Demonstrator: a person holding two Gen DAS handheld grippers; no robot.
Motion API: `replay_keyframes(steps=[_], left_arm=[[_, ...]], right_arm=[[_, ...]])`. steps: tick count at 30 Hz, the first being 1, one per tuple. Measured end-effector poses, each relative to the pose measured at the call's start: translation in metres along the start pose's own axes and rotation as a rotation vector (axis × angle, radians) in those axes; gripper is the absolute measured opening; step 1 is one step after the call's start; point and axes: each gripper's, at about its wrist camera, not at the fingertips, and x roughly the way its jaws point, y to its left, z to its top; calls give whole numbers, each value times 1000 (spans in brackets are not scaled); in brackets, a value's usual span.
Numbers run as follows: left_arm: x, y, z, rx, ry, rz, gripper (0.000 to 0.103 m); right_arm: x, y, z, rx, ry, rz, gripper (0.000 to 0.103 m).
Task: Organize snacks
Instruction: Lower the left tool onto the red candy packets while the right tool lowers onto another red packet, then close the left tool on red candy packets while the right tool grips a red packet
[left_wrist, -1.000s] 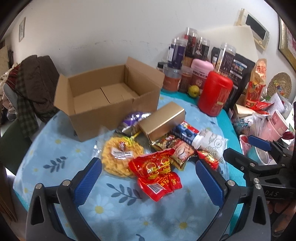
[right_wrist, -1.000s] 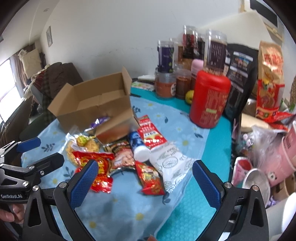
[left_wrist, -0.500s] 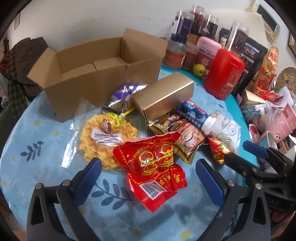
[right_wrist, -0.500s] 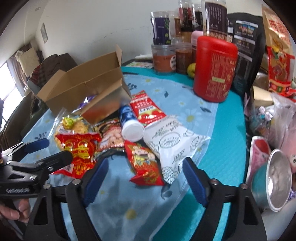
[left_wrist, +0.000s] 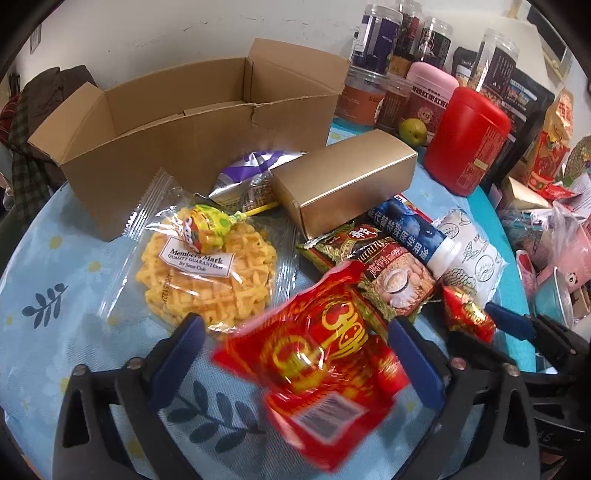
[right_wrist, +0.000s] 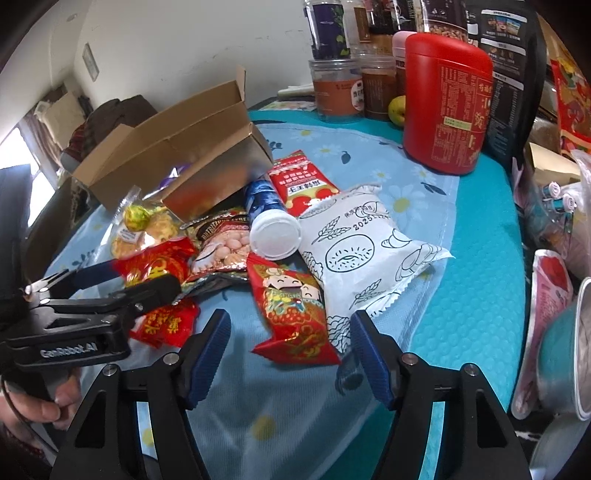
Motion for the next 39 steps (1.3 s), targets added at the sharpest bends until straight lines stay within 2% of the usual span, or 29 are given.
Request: replay_keyframes(steps=[2, 3, 4, 7, 8, 22, 24, 28, 32, 34, 37, 38, 39], left_arm=[[-2, 3, -1, 13, -6, -1, 72], [-2, 4, -1, 16, -3, -15, 68], [-3, 6, -2, 14, 0, -30, 65], [-4, 11, -4, -9, 31, -104, 42], [-4, 9, -5, -10, 36, -113, 40], [-30, 22, -39, 31, 113, -166, 40], [-27, 22, -45, 43, 163, -145, 43], [-31, 16, -53, 97, 134, -130, 46], [-33, 8, -60, 134, 116, -131, 60], [-34, 4, -63, 149, 107, -120, 62], [-35, 4, -65, 153, 84, -122, 62], [-35, 6, -65, 150, 79, -121, 58], [-36, 7, -65, 149, 71, -111, 42]], right_arm=[[3, 1, 0, 0, 0, -11, 55], [5, 1, -1, 8, 3, -9, 47], [5, 0, -2, 17, 8, 2, 43], [4, 6, -7, -3, 8, -16, 42], [3, 8, -9, -12, 9, -21, 42], [-22, 33, -42, -26, 32, 3, 41], [-25, 37, -44, -30, 32, 6, 41], [-26, 41, -49, -35, 43, -1, 42], [-23, 43, -51, -38, 53, -17, 42], [-23, 45, -52, -47, 50, -23, 43], [-22, 48, -52, -58, 47, -34, 43], [-21, 48, -52, -61, 47, -35, 43], [-20, 48, -52, -66, 47, -36, 43]])
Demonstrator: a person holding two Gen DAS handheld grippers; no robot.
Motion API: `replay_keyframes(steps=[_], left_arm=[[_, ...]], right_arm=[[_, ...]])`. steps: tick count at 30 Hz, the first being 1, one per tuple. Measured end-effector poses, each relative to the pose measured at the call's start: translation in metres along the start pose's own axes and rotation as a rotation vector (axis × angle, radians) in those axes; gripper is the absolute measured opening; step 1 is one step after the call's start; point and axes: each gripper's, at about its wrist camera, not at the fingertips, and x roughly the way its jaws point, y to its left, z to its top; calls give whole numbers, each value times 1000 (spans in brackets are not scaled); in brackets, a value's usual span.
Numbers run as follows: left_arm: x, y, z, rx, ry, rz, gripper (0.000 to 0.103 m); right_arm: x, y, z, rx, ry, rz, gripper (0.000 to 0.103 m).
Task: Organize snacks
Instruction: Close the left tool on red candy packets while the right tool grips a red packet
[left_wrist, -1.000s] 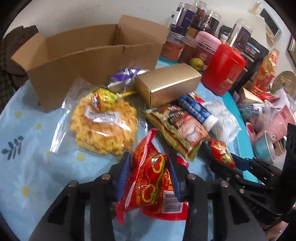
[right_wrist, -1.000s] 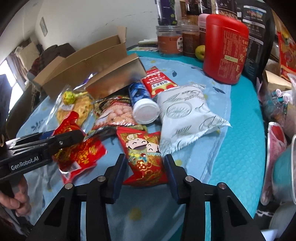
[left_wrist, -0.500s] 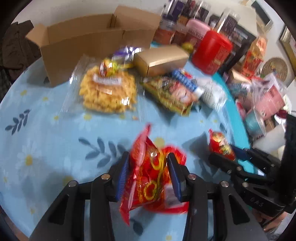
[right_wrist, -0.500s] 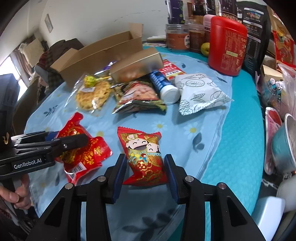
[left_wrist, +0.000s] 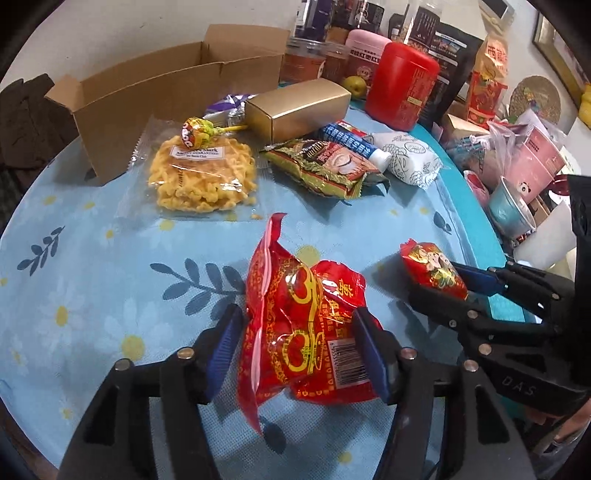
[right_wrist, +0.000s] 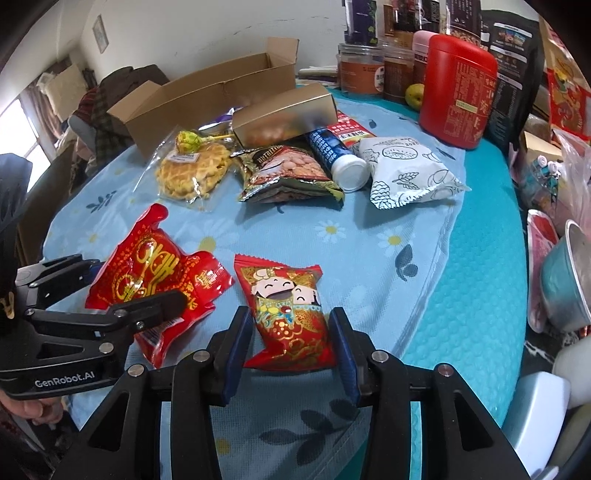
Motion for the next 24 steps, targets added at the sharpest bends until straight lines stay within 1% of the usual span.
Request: replay_keyframes(steps=[1, 4, 7, 10, 14, 19, 24], left_arm=[[-1, 1, 0, -1, -8, 10, 37], [-2, 7, 0, -27, -8, -10, 37], [-6, 7, -2, -21, -18, 5, 37], [-10, 11, -3, -42, -21, 3, 37], [-20, 18, -3, -62, -38, 10, 37], [-41, 26, 3, -78, -79, 16, 37], [-67, 33, 17, -88, -138, 27, 37]], right_arm=[[0, 1, -1, -6, -3, -2, 42], [-3, 5, -3, -29, -23, 10, 38], [-8, 9, -4, -43, -41, 41, 36], [-11, 15, -4, -57, -52, 76, 35], [-17, 24, 0, -70, -64, 98, 35], [-25, 37, 12, -90, -90, 139, 35], [-38, 50, 31, -113, -131, 169, 35]])
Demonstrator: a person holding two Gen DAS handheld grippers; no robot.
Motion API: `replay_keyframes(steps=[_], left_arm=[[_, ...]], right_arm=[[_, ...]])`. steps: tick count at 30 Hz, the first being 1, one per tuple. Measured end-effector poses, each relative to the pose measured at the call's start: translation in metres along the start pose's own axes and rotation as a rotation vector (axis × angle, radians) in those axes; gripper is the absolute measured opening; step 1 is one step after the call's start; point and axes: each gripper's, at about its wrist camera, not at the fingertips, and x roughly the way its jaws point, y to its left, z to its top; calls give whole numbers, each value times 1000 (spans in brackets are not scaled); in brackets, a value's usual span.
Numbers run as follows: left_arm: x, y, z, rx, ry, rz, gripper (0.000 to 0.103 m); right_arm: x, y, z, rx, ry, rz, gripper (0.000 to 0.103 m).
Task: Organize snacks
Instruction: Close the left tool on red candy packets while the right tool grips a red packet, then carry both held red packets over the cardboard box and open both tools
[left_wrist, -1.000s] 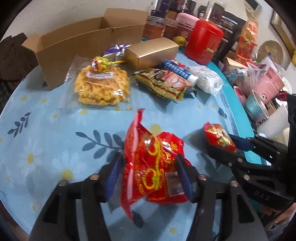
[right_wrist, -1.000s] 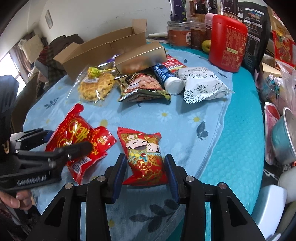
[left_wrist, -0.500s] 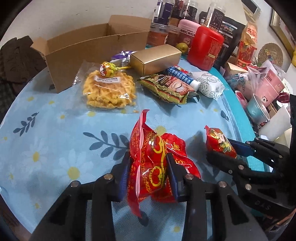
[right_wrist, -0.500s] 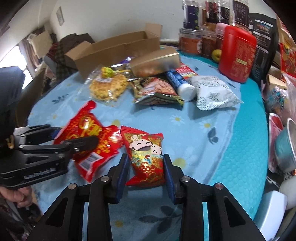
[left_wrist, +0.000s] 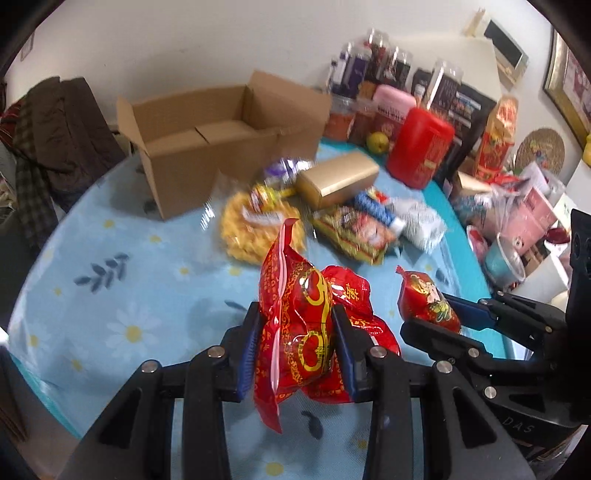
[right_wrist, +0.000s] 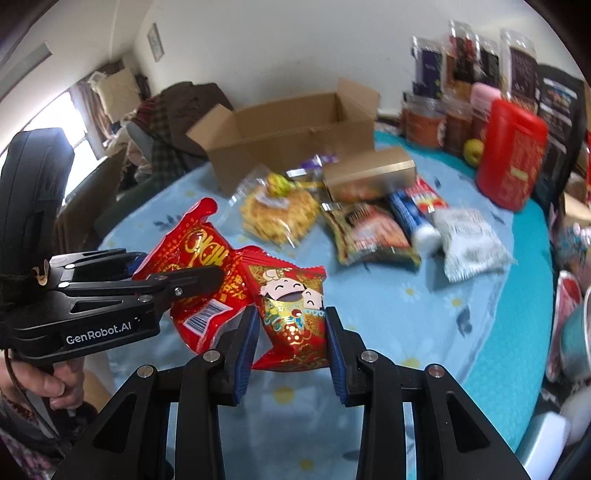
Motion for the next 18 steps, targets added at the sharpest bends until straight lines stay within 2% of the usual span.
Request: replay_keyframes(steps=[10, 18], left_arm=[[-38, 12, 49, 2, -135, -1, 37], [-45, 22, 92, 13, -210, 1, 37]], right_arm=[[-21, 20, 61, -69, -112, 13, 35], [-24, 26, 110, -112, -178, 8, 35]])
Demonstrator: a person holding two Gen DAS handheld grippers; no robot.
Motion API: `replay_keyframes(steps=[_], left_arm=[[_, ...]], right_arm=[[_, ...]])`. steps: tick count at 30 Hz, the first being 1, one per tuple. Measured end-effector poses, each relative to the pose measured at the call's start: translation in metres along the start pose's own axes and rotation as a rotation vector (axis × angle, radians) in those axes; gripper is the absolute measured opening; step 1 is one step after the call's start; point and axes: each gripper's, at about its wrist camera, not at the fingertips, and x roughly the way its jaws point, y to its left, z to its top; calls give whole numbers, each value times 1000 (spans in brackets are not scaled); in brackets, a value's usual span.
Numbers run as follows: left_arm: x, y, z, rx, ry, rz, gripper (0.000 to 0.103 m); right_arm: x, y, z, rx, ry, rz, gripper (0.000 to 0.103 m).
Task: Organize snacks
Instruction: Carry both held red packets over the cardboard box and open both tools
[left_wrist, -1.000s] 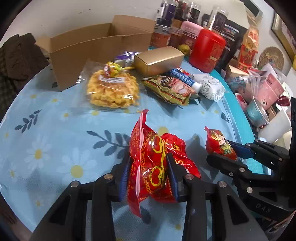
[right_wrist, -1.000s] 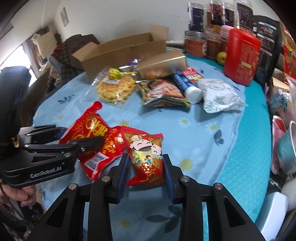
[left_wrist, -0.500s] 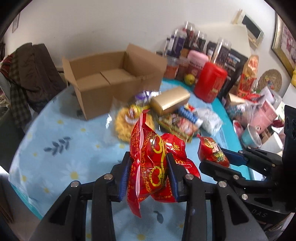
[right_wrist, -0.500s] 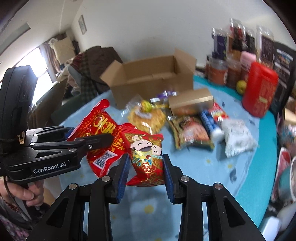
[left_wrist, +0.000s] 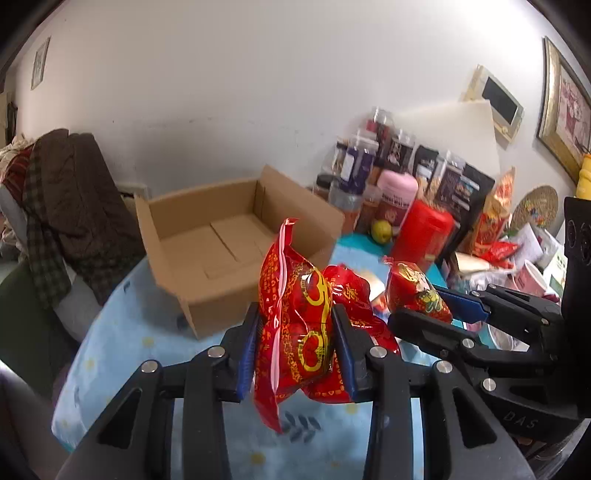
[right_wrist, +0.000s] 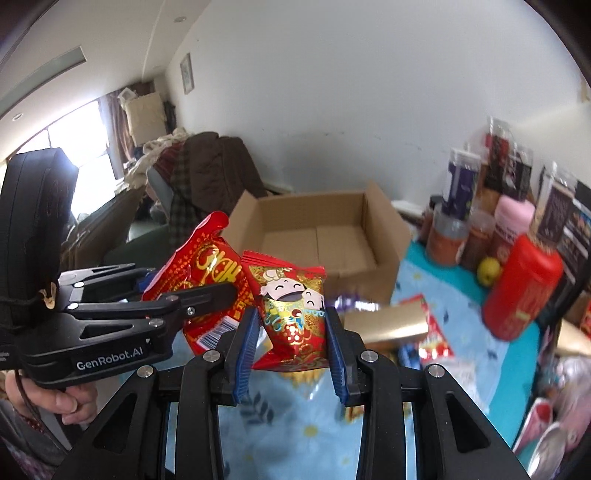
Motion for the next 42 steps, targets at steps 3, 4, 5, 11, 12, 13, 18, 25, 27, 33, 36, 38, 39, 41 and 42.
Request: replay_keyframes(steps=[3, 4, 5, 11, 12, 13, 18, 25, 27, 33, 36, 38, 39, 41, 42], left_arm=[[3, 6, 17, 7, -27, 4, 37], [5, 7, 22, 9, -33, 5, 37], [8, 10, 29, 13, -41, 7, 37], [29, 21, 62, 34, -66, 15, 37], [34, 23, 68, 38, -68, 18, 37], [39, 25, 72, 41, -69, 19, 37], [64, 38, 96, 59, -74, 39, 37], [110, 58, 122, 70, -40, 74, 37], [123, 64, 126, 70, -24, 82, 37], [159, 78, 132, 65, 32, 113, 37], [176, 84, 133, 59, 67, 124, 37], [188, 88, 131, 52, 100, 131, 37], [194, 90, 130, 47, 113, 133, 37], [207, 94, 127, 34, 156, 137, 37], [212, 96, 126, 26, 173, 138, 37]], right_arm=[[8, -3, 20, -10, -17, -6, 35], [9, -4, 26, -13, -22, -7, 35], [12, -5, 29, -18, -25, -8, 35], [38, -16, 64, -35, -48, -16, 35], [45, -18, 71, -39, -51, -19, 35], [51, -21, 75, -41, -51, -19, 35], [84, -33, 99, -44, -52, -12, 35], [135, -55, 124, -44, -31, -14, 35], [149, -61, 129, -35, -23, -4, 35], [185, -74, 135, -24, 30, 10, 35], [200, -79, 136, -16, 64, 24, 35], [210, -80, 136, -12, 88, 25, 35], [213, -81, 135, -13, 96, 24, 35], [222, -82, 133, -14, 118, 19, 35], [227, -82, 131, -15, 132, 15, 35]])
